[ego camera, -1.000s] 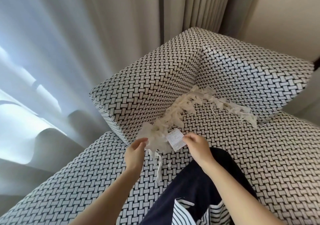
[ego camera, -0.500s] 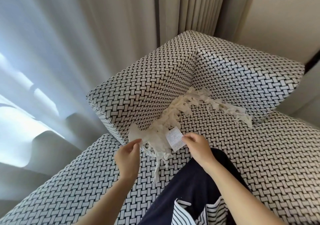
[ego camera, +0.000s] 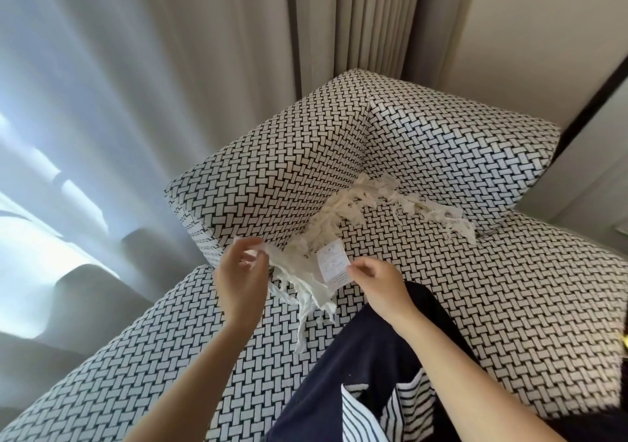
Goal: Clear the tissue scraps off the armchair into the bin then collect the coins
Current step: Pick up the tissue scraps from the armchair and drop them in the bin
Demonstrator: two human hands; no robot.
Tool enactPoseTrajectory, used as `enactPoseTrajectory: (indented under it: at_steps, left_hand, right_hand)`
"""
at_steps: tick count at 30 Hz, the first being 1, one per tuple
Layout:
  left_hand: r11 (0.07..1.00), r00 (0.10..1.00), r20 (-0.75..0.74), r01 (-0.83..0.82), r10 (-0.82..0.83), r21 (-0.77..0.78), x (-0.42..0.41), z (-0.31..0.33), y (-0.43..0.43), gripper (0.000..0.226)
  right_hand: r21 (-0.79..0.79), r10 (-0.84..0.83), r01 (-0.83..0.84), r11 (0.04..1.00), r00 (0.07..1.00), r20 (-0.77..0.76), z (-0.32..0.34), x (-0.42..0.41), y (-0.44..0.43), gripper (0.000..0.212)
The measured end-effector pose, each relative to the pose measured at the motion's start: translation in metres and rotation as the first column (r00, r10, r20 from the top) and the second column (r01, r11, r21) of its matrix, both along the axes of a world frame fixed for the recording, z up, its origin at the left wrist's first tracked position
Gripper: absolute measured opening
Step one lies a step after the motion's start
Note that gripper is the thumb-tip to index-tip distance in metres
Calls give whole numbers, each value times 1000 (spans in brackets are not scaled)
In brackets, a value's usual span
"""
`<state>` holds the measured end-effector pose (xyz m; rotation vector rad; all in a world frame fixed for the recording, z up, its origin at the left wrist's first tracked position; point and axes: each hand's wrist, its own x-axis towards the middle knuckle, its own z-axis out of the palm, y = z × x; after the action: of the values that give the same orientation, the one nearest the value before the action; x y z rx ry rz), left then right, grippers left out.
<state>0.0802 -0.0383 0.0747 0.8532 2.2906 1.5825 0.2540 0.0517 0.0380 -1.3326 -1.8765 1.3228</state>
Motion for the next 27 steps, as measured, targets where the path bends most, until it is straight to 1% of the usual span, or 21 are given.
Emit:
enactPoseTrajectory:
  at_steps: [3,5,7,11,14,16,21,25,27]
  left_hand:
    - [998,1000,0,30,-30,51,0,16,6,19]
    - [993,997,0,75,-76,86,0,26,11,21]
    - [985,991,2,134,-135,113,5,35,19,24]
    - [964,967,30,249,-253,96,28,52,41,31]
    - [930,930,63,358,-363,88,60,64,65,34]
    - [902,898,87,425,-430,75,84,71,80,35]
    - [808,797,144,589,-586,29,158,77,121,39]
    - [716,676,291,697,-677,47,242,68,152,40]
    - [675,617,383,737,-687,24,293,57,164,39]
  right_hand:
    - [38,1,0,999,1000,-29,7,7,-4,12]
    - [61,5,-3,998,999,-36,12,12,-3,11]
    - [71,-24,28,997,998,-57,18,20,-2,13]
    - [33,-138,145,989,977,-163,31,45,4,14]
    - [0,-220,227,974,944,-246,44,76,10,9]
    - [-19,-262,267,963,927,-267,50,100,15,8]
    - [-74,-415,410,909,873,-258,60,186,21,13]
    - [-81,-573,572,816,785,-235,60,274,17,19]
    - [-89,-656,653,752,727,-205,52,323,15,16]
